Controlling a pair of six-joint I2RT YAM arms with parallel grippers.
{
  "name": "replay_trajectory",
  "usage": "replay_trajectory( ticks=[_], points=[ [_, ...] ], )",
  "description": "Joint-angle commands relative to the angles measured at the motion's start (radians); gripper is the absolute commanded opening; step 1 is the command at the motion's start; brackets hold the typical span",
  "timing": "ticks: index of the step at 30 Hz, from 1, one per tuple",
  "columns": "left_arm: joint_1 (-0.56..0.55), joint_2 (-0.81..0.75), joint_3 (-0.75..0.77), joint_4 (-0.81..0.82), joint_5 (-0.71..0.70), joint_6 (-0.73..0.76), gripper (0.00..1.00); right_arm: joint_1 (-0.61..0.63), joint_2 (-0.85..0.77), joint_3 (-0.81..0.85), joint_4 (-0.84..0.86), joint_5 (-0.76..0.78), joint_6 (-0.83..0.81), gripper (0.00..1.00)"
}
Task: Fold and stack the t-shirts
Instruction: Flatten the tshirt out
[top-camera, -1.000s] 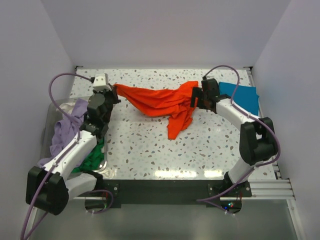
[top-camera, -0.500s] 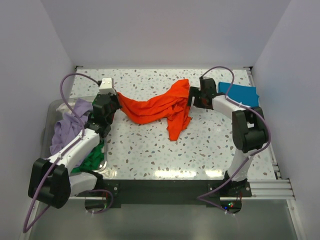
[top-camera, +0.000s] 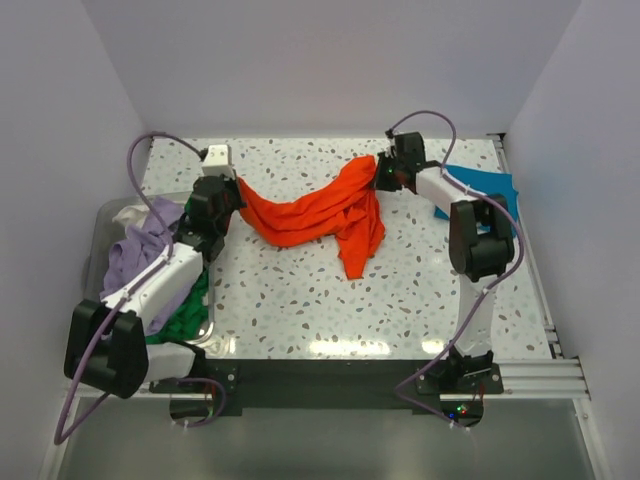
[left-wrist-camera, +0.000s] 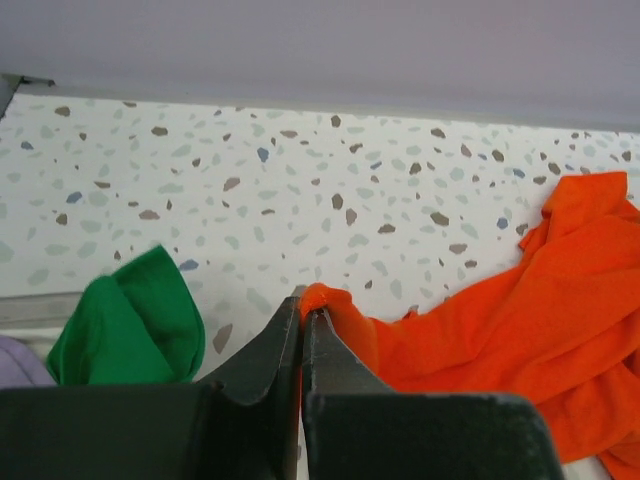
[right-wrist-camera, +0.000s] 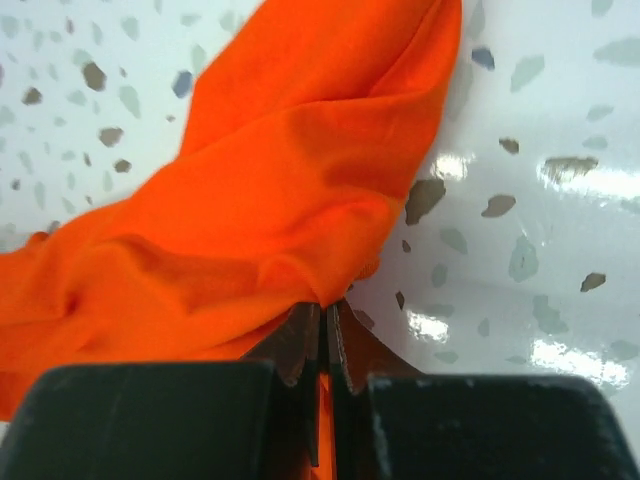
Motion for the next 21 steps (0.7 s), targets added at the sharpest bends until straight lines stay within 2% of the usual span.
replay_trajectory(
  ticks=[1, 5, 10, 12, 13, 15, 16, 17, 19, 20, 21],
  points=[
    [0.039, 0.039, 0.166, -0.006, 0.015, 0.029, 0.00, -0.017, -0.043, 0.149, -0.051, -0.036, -0.021, 0.00],
    [0.102, 0.040, 0.353, -0.057, 0.013, 0.037, 0.00, -0.020, -0.103, 0.334, -0.147, 0.020, -0.048, 0.00],
    [0.156, -0.012, 0.455, -0.083, 0.039, 0.060, 0.00, -0.019, -0.240, 0.387, -0.217, 0.093, -0.087, 0.00],
    [0.158, -0.038, 0.446, -0.072, 0.055, 0.070, 0.00, -0.019, -0.313, 0.303, -0.198, 0.113, -0.079, 0.00],
    [0.158, -0.046, 0.432, -0.071, 0.061, 0.069, 0.00, -0.019, -0.398, 0.254, -0.181, 0.116, -0.073, 0.00],
    [0.158, -0.084, 0.369, -0.074, 0.070, 0.040, 0.00, -0.017, -0.512, 0.070, -0.132, 0.130, -0.045, 0.00],
    [0.158, -0.105, 0.299, -0.071, 0.070, 0.028, 0.00, -0.016, -0.567, 0.001, -0.119, 0.128, -0.036, 0.00],
    [0.158, -0.154, 0.257, -0.056, 0.061, 0.014, 0.00, -0.016, -0.700, -0.140, -0.108, 0.133, -0.025, 0.00],
    [0.158, -0.248, 0.132, -0.046, 0.045, -0.029, 0.00, -0.008, -0.829, -0.274, -0.101, 0.137, 0.001, 0.00],
    [0.156, -0.279, 0.092, -0.051, 0.044, -0.041, 0.00, -0.005, -0.938, -0.385, -0.113, 0.139, 0.002, 0.03],
    [0.158, -0.311, 0.050, -0.052, 0.048, -0.066, 0.00, 0.007, -1.000, -0.438, -0.148, 0.137, 0.007, 0.10]
  ],
)
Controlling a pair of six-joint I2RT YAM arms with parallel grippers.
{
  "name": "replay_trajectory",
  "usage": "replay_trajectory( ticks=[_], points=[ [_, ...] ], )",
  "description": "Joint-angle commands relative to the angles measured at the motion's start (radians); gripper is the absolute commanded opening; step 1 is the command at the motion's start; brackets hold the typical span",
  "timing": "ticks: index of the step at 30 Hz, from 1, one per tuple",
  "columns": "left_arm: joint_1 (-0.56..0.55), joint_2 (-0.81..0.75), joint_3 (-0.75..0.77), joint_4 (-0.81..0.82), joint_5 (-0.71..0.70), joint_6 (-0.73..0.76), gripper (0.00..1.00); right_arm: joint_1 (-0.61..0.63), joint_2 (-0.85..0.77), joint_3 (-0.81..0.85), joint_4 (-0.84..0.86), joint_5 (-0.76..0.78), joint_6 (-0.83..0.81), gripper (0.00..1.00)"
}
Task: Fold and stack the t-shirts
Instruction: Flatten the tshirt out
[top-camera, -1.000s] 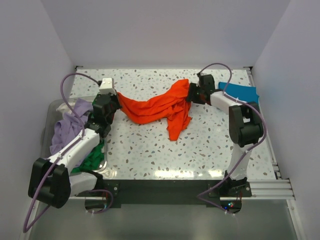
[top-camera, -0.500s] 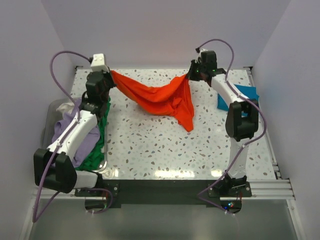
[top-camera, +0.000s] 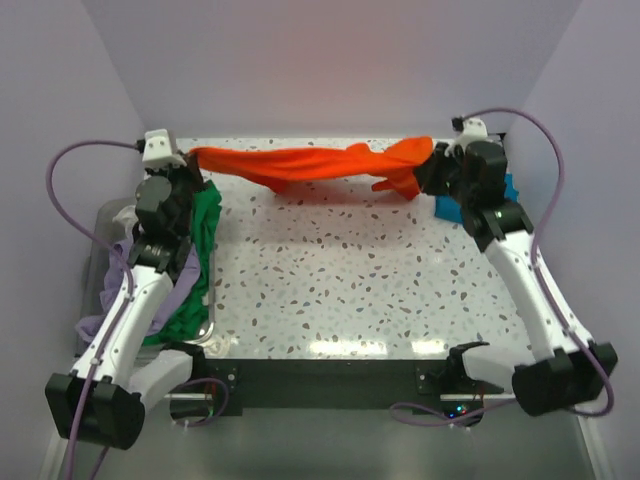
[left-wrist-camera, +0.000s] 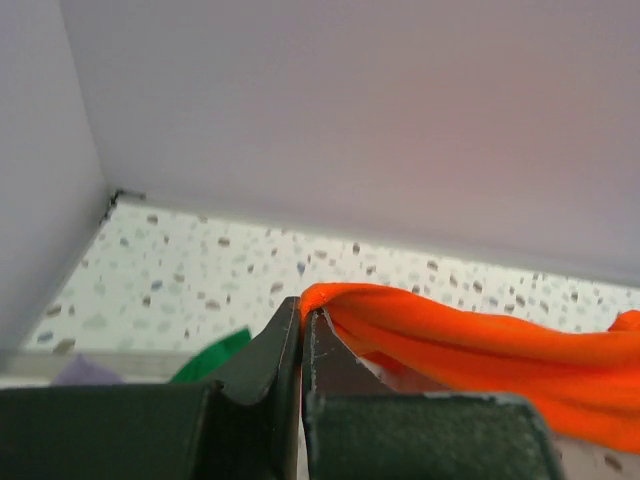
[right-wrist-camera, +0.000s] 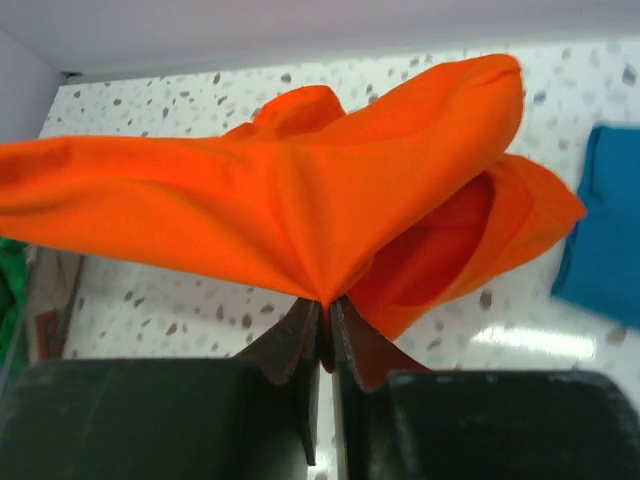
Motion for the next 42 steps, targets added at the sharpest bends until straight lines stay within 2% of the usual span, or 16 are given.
replay_trajectory(
  ticks=[1, 2, 4, 6, 8, 11, 14, 19, 23, 31, 32, 39, 42],
  points=[
    [0.003, -0.137, -0.170, 0.009, 0.017, -0.078, 0.00, 0.020, -0.198, -0.206, -0.046, 0.040, 0.034, 0.32],
    [0.003, -0.163, -0.209, 0.007, 0.037, -0.088, 0.00, 0.022, -0.300, -0.300, -0.051, 0.051, 0.042, 0.45],
    [0.003, -0.217, -0.308, 0.010, 0.106, -0.113, 0.00, 0.022, -0.372, -0.362, -0.046, 0.116, 0.056, 0.72],
    [0.003, -0.229, -0.369, 0.030, 0.154, -0.139, 0.00, 0.022, -0.412, -0.372, -0.075, 0.176, 0.057, 0.78],
    [0.003, -0.214, -0.425, 0.053, 0.218, -0.154, 0.00, 0.022, -0.403, -0.361, -0.072, 0.218, 0.062, 0.80],
    [0.003, -0.179, -0.462, 0.066, 0.229, -0.165, 0.00, 0.022, -0.326, -0.364, -0.002, 0.159, 0.060, 0.80],
    [0.003, -0.167, -0.470, 0.064, 0.196, -0.165, 0.00, 0.020, -0.162, -0.337, 0.049, 0.155, 0.051, 0.79],
    [0.003, -0.144, -0.464, 0.075, 0.193, -0.160, 0.00, 0.022, 0.136, -0.285, 0.136, 0.092, 0.045, 0.68],
    [0.003, -0.124, -0.461, 0.087, 0.199, -0.162, 0.00, 0.020, 0.282, -0.240, 0.222, 0.036, 0.036, 0.64],
    [0.003, -0.099, -0.459, 0.106, 0.211, -0.160, 0.00, 0.020, 0.462, -0.137, 0.275, 0.008, 0.003, 0.63],
    [0.003, -0.099, -0.459, 0.109, 0.214, -0.160, 0.00, 0.020, 0.476, -0.119, 0.278, -0.013, 0.000, 0.58],
    [0.001, -0.093, -0.459, 0.109, 0.214, -0.162, 0.00, 0.022, 0.579, -0.058, 0.281, -0.086, -0.012, 0.47],
    [0.003, -0.093, -0.458, 0.109, 0.213, -0.160, 0.00, 0.022, 0.619, -0.036, 0.273, -0.092, -0.020, 0.46]
  ],
)
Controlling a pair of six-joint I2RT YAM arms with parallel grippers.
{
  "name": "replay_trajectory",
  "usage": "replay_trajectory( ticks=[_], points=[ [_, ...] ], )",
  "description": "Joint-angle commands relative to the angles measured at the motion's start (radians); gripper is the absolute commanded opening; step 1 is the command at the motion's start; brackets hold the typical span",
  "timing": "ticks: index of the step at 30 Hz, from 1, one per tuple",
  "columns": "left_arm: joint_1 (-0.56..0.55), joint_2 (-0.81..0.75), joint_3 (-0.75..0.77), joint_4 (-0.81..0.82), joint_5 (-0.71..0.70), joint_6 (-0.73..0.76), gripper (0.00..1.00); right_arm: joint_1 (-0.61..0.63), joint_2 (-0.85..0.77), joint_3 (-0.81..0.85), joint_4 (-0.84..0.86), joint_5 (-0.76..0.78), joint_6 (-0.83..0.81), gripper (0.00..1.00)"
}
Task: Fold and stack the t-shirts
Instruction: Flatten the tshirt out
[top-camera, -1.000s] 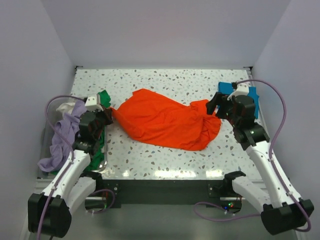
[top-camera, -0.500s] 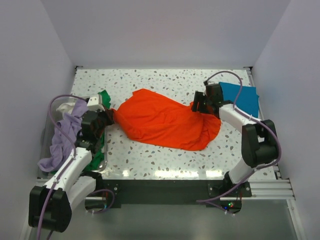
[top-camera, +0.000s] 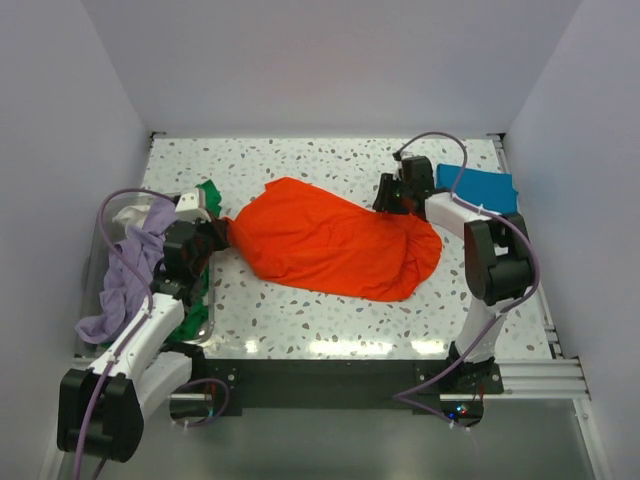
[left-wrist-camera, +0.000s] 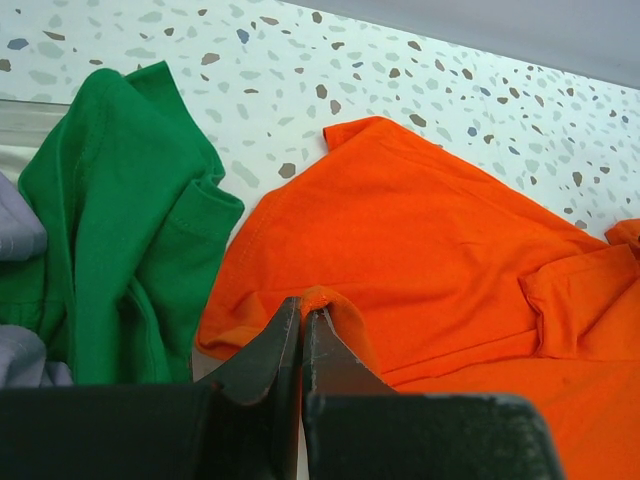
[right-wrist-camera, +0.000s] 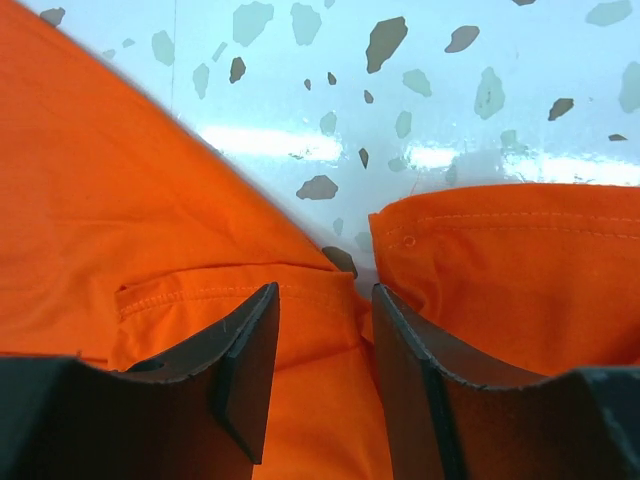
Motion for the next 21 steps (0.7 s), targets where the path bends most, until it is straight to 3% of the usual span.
replay_trajectory(
  ticks=[1, 21],
  points=[
    [0.003, 0.001, 0.021, 0.070, 0.007, -0.014, 0.00, 0.001, 0.038, 0.060, 0.021, -0.040, -0.025, 0.45],
    [0.001, -0.008, 0.018, 0.059, 0.010, -0.014, 0.00, 0.002, 0.127, 0.117, -0.051, -0.048, -0.054, 0.37]
  ],
)
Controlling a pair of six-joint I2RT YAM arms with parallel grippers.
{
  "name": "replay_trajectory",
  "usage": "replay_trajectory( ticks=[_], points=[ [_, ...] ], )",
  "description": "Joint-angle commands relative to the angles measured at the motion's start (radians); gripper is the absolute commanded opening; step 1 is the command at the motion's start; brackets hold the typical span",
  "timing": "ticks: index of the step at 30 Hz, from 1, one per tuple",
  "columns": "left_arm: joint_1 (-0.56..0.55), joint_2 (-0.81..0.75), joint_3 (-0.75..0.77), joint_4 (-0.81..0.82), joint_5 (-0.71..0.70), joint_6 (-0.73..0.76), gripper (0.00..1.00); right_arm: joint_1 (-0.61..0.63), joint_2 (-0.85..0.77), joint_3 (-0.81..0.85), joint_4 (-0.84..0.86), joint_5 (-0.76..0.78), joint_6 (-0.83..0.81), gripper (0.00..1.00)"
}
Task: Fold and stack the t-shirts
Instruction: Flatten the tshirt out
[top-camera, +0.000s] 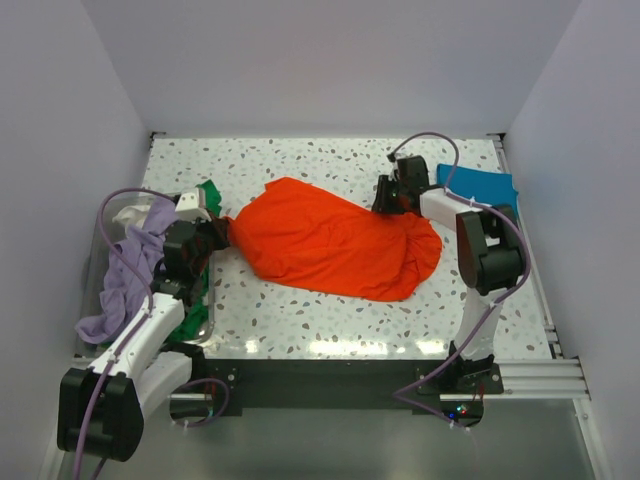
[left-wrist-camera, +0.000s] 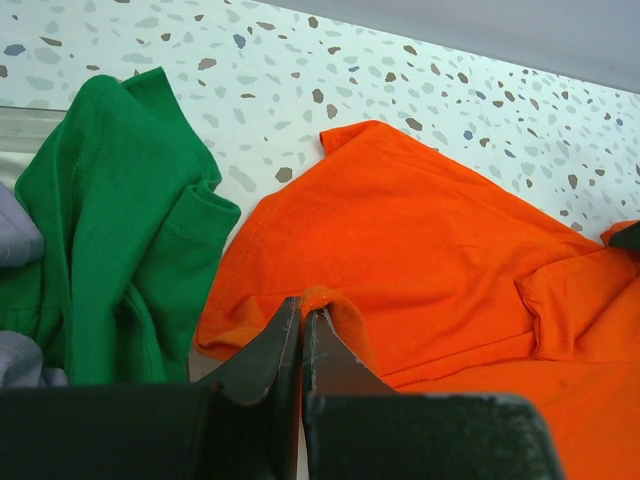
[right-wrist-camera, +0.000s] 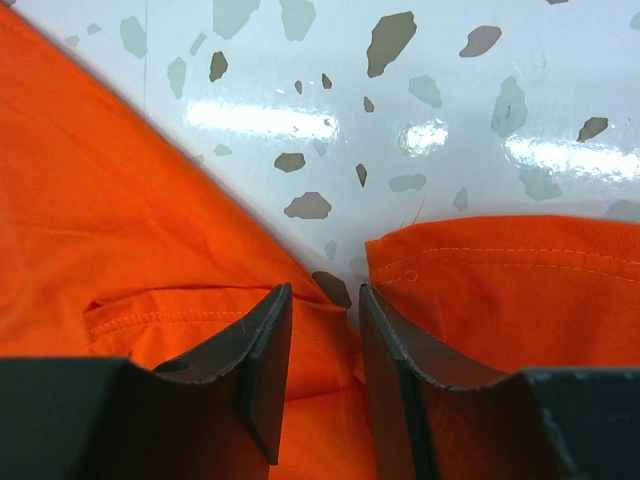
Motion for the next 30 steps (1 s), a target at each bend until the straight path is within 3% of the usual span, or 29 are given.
replay_trajectory(
  ticks=[1, 12, 16, 17, 20, 30],
  points=[
    [0.001, -0.012, 0.018, 0.046, 0.004, -0.012, 0.00, 0.001, 0.013, 0.034, -0.024, -0.022, -0.024, 0.37],
    [0.003, -0.020, 0.013, 0.044, 0.004, -0.014, 0.00, 0.015, 0.026, 0.045, -0.050, -0.017, -0.044, 0.34],
    [0.003, -0.018, 0.013, 0.044, 0.004, -0.015, 0.00, 0.018, 0.029, 0.052, -0.058, -0.016, -0.047, 0.17],
    [0.001, -0.015, 0.013, 0.046, 0.002, -0.014, 0.00, 0.019, 0.022, 0.052, -0.058, -0.014, -0.047, 0.08],
    [0.001, -0.015, 0.015, 0.044, 0.002, -0.014, 0.00, 0.019, -0.001, 0.054, -0.067, 0.003, -0.044, 0.00],
    [0.003, 0.009, 0.073, 0.006, -0.070, 0.006, 0.00, 0.019, -0.245, 0.041, -0.139, 0.116, -0.056, 0.00]
  ],
)
